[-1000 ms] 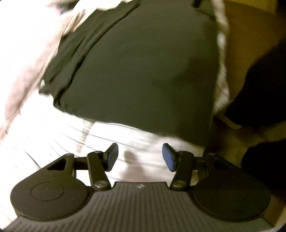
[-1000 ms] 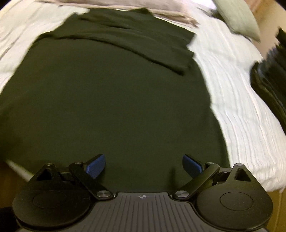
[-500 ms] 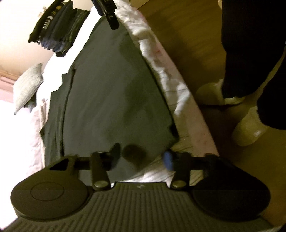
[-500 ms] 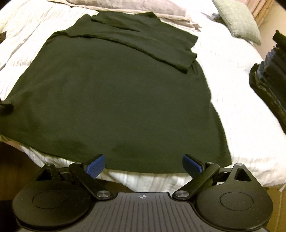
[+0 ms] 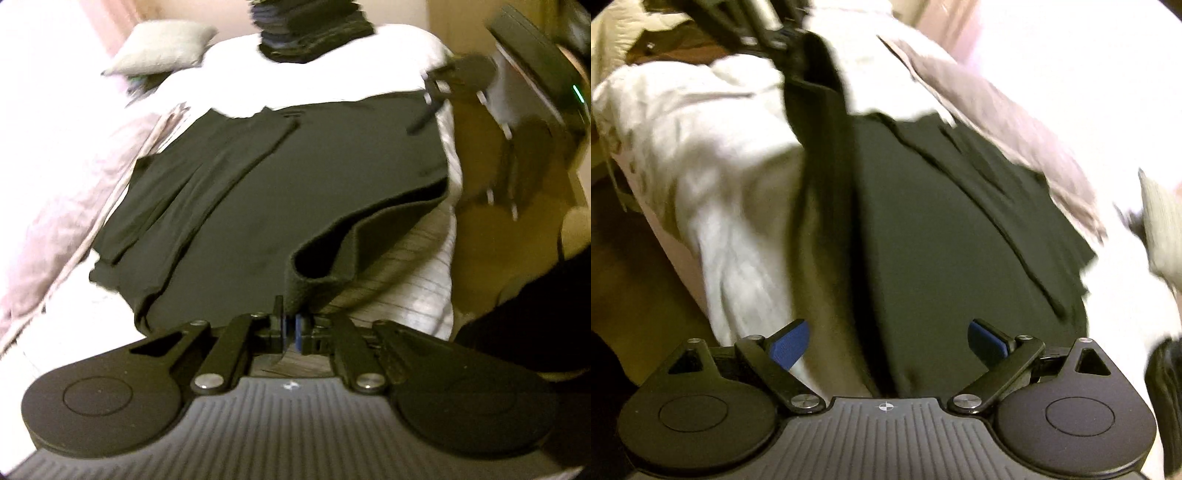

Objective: Fold clothes
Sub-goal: 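Grasp the black shirt hem with both grippers and lift it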

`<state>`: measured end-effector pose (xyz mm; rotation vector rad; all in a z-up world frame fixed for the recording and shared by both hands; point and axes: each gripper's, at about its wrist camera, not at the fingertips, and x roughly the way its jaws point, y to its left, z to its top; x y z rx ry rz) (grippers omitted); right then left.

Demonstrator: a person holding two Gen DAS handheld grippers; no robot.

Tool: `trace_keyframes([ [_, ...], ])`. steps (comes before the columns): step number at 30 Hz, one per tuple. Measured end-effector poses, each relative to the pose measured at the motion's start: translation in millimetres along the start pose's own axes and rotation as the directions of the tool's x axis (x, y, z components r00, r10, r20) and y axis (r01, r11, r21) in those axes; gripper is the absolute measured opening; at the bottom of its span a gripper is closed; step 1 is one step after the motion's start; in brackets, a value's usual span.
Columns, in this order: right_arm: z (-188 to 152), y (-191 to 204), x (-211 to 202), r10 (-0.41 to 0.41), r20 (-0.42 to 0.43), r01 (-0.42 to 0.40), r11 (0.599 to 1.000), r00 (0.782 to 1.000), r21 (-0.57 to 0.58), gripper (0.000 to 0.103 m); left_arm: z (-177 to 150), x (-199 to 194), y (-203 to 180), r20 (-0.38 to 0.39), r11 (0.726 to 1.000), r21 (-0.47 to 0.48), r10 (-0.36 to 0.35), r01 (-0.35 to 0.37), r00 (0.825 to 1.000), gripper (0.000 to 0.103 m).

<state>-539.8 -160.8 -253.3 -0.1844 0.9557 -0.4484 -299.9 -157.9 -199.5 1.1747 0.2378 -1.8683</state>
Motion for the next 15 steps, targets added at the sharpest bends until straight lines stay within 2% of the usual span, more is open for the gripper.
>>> trace_keyframes([
  [3,-3,6,17,-0.029,0.005,0.029,0.998,1.000,-0.049,0.093,4,-1,6,-0.013,1.000,-0.027,-0.006,0.006,1.000,0.004],
  [4,-9,4,22,-0.048,-0.007,0.047,0.997,0.999,-0.062,0.074,4,-2,7,-0.017,1.000,-0.030,-0.008,0.007,1.000,0.004],
  [5,-18,-1,25,-0.069,-0.031,0.066,0.996,0.997,-0.067,0.060,4,-3,8,-0.021,0.999,-0.033,-0.009,0.008,1.000,0.004],
  [8,-49,-20,29,-0.147,-0.086,0.139,0.986,0.985,-0.098,0.059,3,-5,6,-0.029,1.000,-0.028,-0.013,0.013,1.000,0.004],
  [12,-90,-56,27,-0.259,-0.165,0.230,0.957,0.952,-0.175,0.057,1,-7,4,-0.033,0.999,-0.035,-0.017,0.016,0.999,0.004],
  [14,-105,-68,26,-0.285,-0.194,0.238,0.943,0.939,-0.232,0.043,0,-8,4,-0.035,0.999,-0.050,-0.012,0.010,0.999,0.004],
  [15,-112,-74,27,-0.295,-0.208,0.239,0.937,0.933,-0.256,0.043,-1,-8,4,-0.037,0.998,-0.060,-0.008,0.006,0.999,0.004],
])
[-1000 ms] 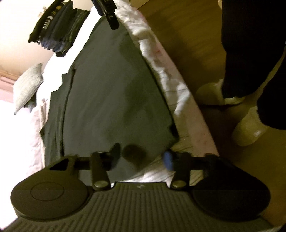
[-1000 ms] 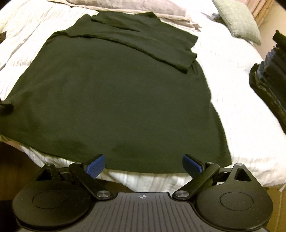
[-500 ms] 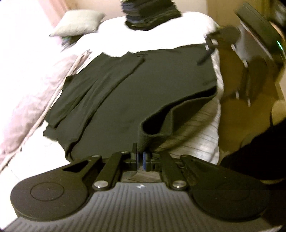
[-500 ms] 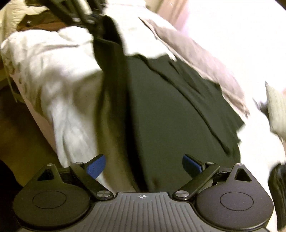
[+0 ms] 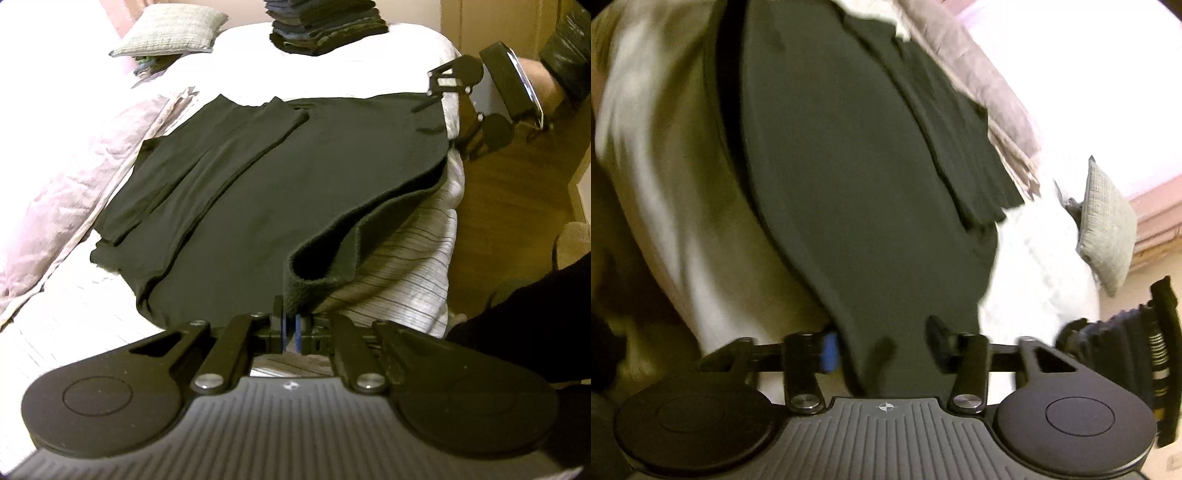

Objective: Fold clothes
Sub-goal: 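Grasp the black shirt hem with both grippers and lift it, then fold the hem over toward the collar and open both grippers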

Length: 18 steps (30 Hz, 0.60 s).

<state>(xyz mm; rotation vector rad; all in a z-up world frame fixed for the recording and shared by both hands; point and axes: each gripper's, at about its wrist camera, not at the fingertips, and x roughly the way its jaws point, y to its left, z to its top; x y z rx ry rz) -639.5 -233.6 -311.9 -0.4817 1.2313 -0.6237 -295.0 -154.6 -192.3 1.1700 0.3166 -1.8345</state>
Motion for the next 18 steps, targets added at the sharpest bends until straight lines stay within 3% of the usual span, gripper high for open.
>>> trace_keyframes([
  [1,-6,-3,4,-0.002,-0.016,0.002,1.000,1.000,-0.018,0.043,-1,0,0,-0.002,1.000,-0.010,0.002,-0.002,1.000,0.004],
  [5,-13,-15,12,0.031,-0.039,-0.033,0.998,0.999,-0.050,0.002,-6,-1,-1,-0.013,1.000,-0.024,0.011,-0.011,1.000,0.004],
  [10,-5,-35,-9,0.067,-0.058,-0.070,0.996,0.996,-0.060,0.001,-13,-10,-7,-0.022,1.000,-0.003,0.016,-0.016,1.000,0.002],
  [18,-4,-32,-90,0.115,-0.048,-0.120,0.986,0.992,-0.117,0.001,-44,-52,-35,-0.033,0.997,0.056,0.047,-0.045,0.998,0.000],
])
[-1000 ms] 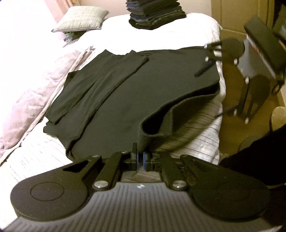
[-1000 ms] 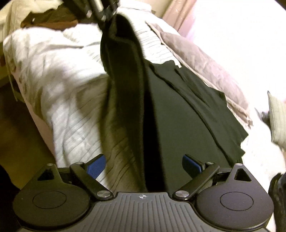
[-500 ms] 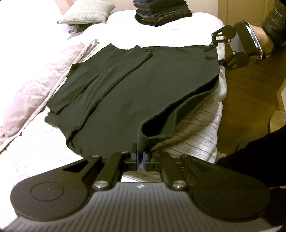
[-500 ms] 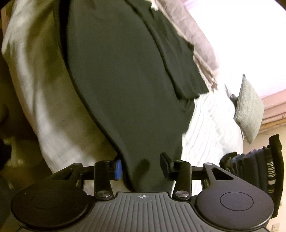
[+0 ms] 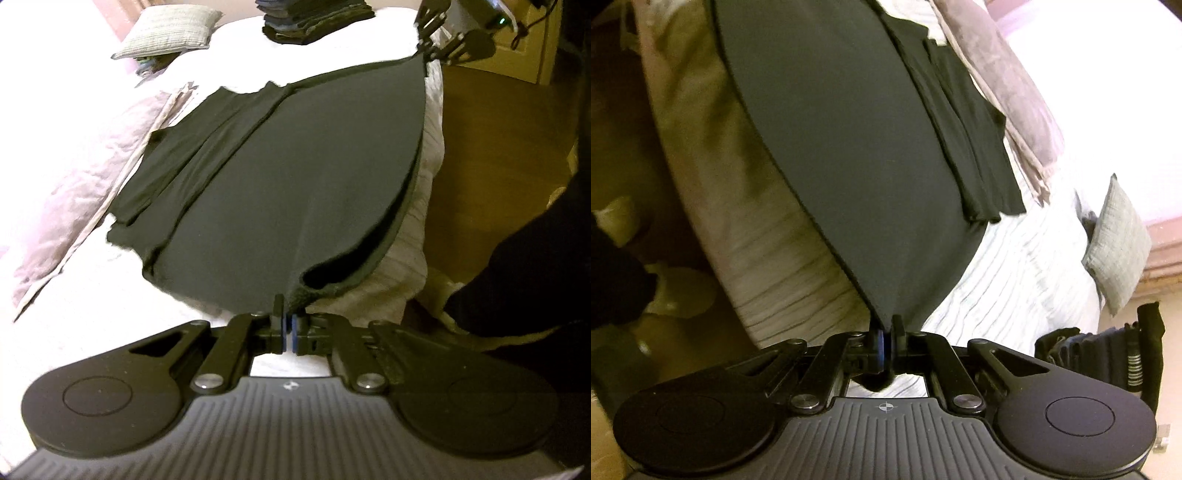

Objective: Fold clothes
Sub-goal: 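Fold the hem over toward the collar and open both grippers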

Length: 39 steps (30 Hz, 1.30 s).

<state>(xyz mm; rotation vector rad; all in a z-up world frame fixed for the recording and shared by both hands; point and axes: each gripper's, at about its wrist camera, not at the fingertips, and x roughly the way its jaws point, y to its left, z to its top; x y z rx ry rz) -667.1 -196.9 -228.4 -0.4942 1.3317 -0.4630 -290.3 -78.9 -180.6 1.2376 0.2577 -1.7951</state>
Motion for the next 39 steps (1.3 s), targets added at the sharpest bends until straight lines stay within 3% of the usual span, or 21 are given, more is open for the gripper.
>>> trace_keyframes([
  [5,-4,32,-52,0.087,-0.017,-0.087,0.996,0.996,-0.005,0.001,-25,-35,-16,-0.008,0.997,-0.072,-0.016,0.015,1.000,0.000],
  [11,-4,61,-86,0.165,-0.060,-0.165,0.986,0.984,0.016,0.001,-58,-58,-44,-0.051,0.985,-0.146,-0.100,0.092,0.994,0.000],
  [14,7,37,-88,0.115,-0.042,-0.114,0.993,0.993,0.012,0.001,-60,-62,-38,-0.043,0.984,-0.157,-0.094,0.086,0.995,0.000],
  [18,29,-23,-78,0.021,0.011,-0.021,1.000,1.000,0.020,0.001,-29,-59,17,0.005,0.986,-0.169,0.003,-0.002,1.000,0.000],
  [22,54,-92,-42,-0.071,0.059,0.071,0.997,0.996,0.010,0.001,10,-45,82,0.039,0.975,-0.195,0.115,-0.105,0.993,0.001],
  [26,76,-156,15,-0.082,0.094,0.085,0.996,0.992,-0.024,0.001,53,-7,155,0.025,0.953,-0.256,0.173,-0.161,0.985,0.001],
  [32,104,-228,121,0.051,0.116,-0.048,0.998,0.992,-0.028,0.001,80,71,229,-0.080,0.926,-0.330,0.165,-0.182,0.983,0.001],
  [36,119,-259,186,0.152,0.114,-0.150,0.988,0.982,-0.025,0.001,81,121,252,-0.165,0.912,-0.371,0.119,-0.174,0.979,0.001],
  [39,121,-276,206,0.187,0.106,-0.187,0.982,0.977,-0.012,0.001,76,150,267,-0.198,0.896,-0.411,0.089,-0.165,0.976,0.001],
])
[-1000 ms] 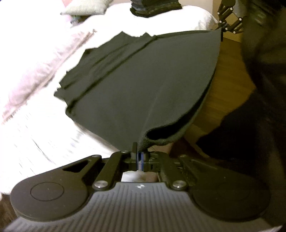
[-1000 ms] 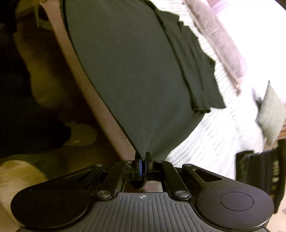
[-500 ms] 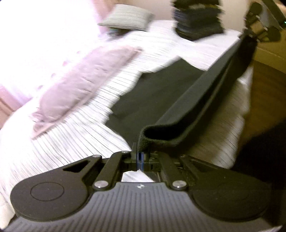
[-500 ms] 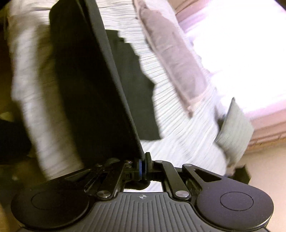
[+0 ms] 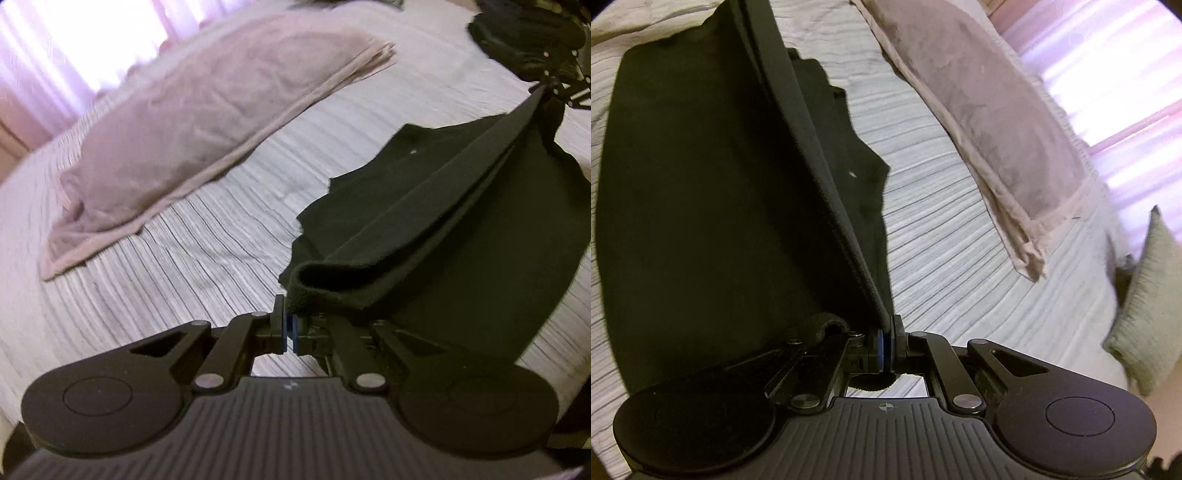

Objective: Fold clothes

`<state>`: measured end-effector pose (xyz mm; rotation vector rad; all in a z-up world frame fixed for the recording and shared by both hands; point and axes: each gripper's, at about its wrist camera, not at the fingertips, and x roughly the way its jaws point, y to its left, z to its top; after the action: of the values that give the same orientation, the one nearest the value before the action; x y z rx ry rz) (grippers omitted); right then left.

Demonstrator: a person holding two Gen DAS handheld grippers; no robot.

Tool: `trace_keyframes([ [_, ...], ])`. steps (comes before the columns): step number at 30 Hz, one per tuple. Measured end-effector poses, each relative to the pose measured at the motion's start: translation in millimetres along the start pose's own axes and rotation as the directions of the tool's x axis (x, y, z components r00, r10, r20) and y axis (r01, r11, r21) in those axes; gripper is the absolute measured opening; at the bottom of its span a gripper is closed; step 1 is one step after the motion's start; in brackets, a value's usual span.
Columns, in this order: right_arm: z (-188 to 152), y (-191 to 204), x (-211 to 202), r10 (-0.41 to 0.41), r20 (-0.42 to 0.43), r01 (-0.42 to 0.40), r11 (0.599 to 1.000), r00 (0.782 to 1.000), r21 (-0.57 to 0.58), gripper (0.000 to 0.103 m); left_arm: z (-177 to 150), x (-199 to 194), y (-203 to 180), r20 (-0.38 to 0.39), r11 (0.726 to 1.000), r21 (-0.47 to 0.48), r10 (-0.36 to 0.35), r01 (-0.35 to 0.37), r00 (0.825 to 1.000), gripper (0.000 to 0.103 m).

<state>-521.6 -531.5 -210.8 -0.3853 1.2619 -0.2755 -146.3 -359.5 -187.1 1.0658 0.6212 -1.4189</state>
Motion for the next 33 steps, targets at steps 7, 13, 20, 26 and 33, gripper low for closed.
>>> trace_keyframes([
  [7,16,-26,56,0.061,-0.040,-0.058,0.996,0.997,0.061,0.001,12,76,22,-0.065,0.999,-0.029,-0.047,0.045,0.997,0.001],
  [13,22,-36,111,0.085,-0.061,-0.072,0.980,0.995,0.183,0.001,8,151,47,-0.113,0.991,-0.059,-0.124,0.118,0.986,0.001],
  [20,13,-80,109,0.047,-0.038,-0.020,0.845,0.998,0.534,0.053,4,165,70,-0.117,0.986,-0.140,-0.109,0.092,0.987,0.012],
  [26,-2,-88,78,0.045,0.004,-0.034,0.679,0.999,0.733,0.053,6,146,98,-0.071,0.963,-0.262,-0.079,0.058,0.994,0.014],
  [33,-44,-104,71,0.044,0.067,-0.079,0.390,0.997,0.917,0.064,8,163,69,-0.081,0.968,-0.216,-0.145,0.124,0.986,0.018],
])
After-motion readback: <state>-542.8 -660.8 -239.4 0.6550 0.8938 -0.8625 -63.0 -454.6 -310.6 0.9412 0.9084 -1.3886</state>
